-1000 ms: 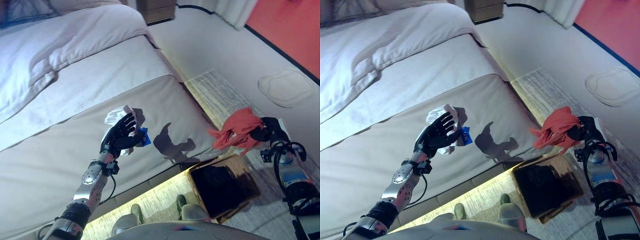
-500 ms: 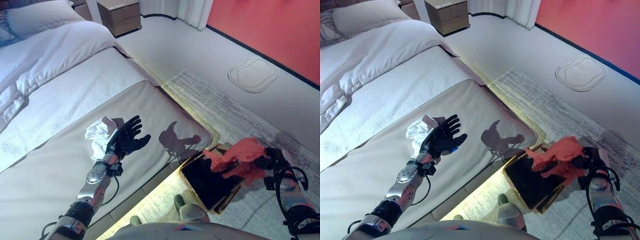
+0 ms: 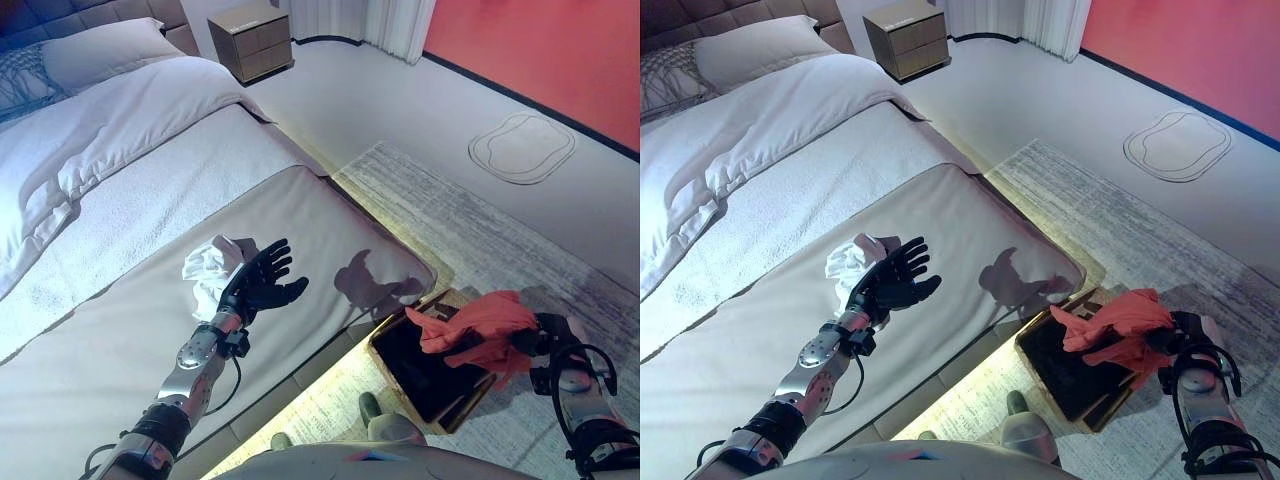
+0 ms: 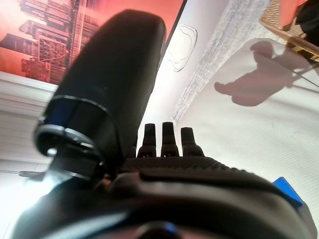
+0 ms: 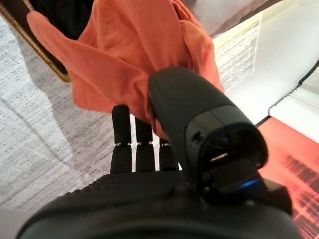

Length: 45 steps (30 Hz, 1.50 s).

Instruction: Pick up the clothes from the bed and place them into the basket

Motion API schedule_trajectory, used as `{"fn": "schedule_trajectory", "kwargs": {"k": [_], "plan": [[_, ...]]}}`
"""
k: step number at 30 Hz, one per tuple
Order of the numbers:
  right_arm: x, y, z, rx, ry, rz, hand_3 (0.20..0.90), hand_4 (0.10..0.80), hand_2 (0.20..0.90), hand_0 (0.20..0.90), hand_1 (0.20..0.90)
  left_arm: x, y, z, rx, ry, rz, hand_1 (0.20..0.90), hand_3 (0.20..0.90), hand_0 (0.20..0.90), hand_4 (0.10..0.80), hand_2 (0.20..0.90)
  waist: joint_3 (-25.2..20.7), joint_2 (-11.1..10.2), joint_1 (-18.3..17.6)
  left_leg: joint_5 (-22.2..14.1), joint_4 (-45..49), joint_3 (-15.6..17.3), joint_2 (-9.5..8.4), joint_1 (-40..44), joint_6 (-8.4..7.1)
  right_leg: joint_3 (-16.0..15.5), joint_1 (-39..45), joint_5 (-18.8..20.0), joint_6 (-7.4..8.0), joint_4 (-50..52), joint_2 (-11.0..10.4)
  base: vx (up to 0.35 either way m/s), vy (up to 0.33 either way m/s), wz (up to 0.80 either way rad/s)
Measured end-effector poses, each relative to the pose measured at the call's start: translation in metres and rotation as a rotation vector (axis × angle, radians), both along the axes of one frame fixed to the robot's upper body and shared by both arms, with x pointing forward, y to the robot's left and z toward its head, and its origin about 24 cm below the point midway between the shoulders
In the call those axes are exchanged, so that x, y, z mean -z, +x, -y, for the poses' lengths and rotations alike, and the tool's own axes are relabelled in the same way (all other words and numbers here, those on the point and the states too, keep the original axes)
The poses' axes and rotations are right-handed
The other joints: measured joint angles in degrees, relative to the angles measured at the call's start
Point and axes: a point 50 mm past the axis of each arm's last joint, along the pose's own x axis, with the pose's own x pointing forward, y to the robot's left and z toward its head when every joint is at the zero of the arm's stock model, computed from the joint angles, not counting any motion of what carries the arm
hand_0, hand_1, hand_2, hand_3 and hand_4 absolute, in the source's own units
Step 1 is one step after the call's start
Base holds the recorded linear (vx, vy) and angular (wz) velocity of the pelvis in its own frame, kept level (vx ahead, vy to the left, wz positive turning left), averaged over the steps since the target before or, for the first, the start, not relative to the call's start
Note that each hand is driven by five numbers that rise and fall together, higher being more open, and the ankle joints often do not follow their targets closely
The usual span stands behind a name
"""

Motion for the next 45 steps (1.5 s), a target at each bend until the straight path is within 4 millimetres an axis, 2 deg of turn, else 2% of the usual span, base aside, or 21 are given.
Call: {"fn": "schedule_trajectory", "kwargs": {"k": [6,15,20,23,28,31,38,41,45], "plan": [[0.000,0.000,0.002,0.021,-0.018,0.009,0.900,0.800,0.900,0.900,0.900,0.000,0.000,-0.001,0.015,0.005,0.000,0.900,0.900,0.900,0.800,0.900,0.11,0.62,-0.02,0.00,-0.01,0.03,-0.03,-0.09,0.00,0.02,-0.08,0.00,0.00,-0.07,-0.07,0.000,0.000,0.00],[-0.001,0.002,0.003,0.030,-0.024,0.013,0.900,0.800,0.900,0.900,0.900,0.000,-0.001,0.000,0.022,0.003,0.000,0.900,0.900,0.900,0.800,0.900,0.59,4.24,-0.06,-0.01,-0.06,0.24,-0.01,-0.29,0.00,0.09,-0.41,-0.01,0.01,-0.14,-0.05,0.005,0.002,0.00],[-0.002,0.002,0.003,0.032,-0.041,0.019,0.900,0.800,0.900,0.900,0.900,0.001,-0.002,0.000,0.023,0.000,-0.004,0.900,0.900,0.900,0.800,0.900,0.66,4.68,-0.07,0.05,-0.03,0.26,-0.01,-0.93,-0.01,0.06,-1.02,0.11,-0.10,-0.13,-0.04,0.010,0.003,0.00],[-0.008,0.010,-0.001,-0.004,-0.052,0.054,0.900,0.800,0.900,0.900,0.900,0.002,-0.004,0.000,0.020,-0.002,-0.009,0.900,0.900,0.900,0.800,0.900,0.87,4.52,-0.07,0.05,-0.03,0.26,-0.03,-0.89,-0.01,0.04,-0.96,0.11,-0.10,-0.13,-0.06,0.054,0.013,0.00],[-0.032,0.043,-0.026,-0.179,-0.094,0.163,0.900,0.800,0.900,0.900,0.900,0.009,-0.009,0.006,0.005,-0.029,-0.031,0.900,0.900,0.900,0.800,0.900,1.29,4.28,0.42,0.17,-0.02,-0.38,0.01,-0.89,0.00,-0.56,-0.61,0.11,-0.10,-0.13,-0.07,0.053,0.014,0.06],[-0.049,0.065,-0.042,-0.284,-0.123,0.223,0.900,0.800,0.900,0.900,0.900,0.014,-0.011,0.012,-0.017,-0.049,-0.051,0.900,0.900,0.900,0.800,0.900,2.06,3.73,1.70,0.56,-0.01,-2.09,0.03,-0.90,-0.14,-1.95,0.13,0.10,-0.12,-0.14,-0.10,0.058,0.018,0.26],[-0.091,0.117,-0.064,-0.404,-0.195,0.285,0.900,0.800,0.900,0.900,0.900,0.030,-0.018,0.003,-0.075,-0.007,-0.122,0.900,0.900,0.900,0.800,0.900,2.68,3.31,7.34,2.34,0.02,-7.58,-0.08,-3.36,-0.18,-7.36,0.58,0.07,-0.15,-0.15,-0.58,0.035,-0.015,0.39],[-0.119,0.141,-0.069,-0.412,-0.230,0.345,0.900,0.800,0.900,0.900,0.900,0.029,-0.017,-0.001,-0.075,0.017,-0.119,0.900,0.900,0.900,0.800,0.900,3.94,3.29,9.80,3.13,0.89,-10.38,-0.39,-5.76,-0.10,-9.71,-0.05,0.06,-0.16,-0.15,-0.92,-0.082,0.007,0.49],[-0.170,0.171,-0.074,-0.427,-0.270,0.463,0.900,0.800,0.900,0.900,0.900,0.025,-0.014,-0.009,-0.099,0.039,-0.098,0.900,0.900,0.900,0.800,0.900,7.95,3.74,13.27,3.90,3.34,-14.20,-1.04,-10.57,-0.36,-13.26,-2.06,0.07,-0.19,0.48,-1.31,-0.115,0.054,0.50]]}}
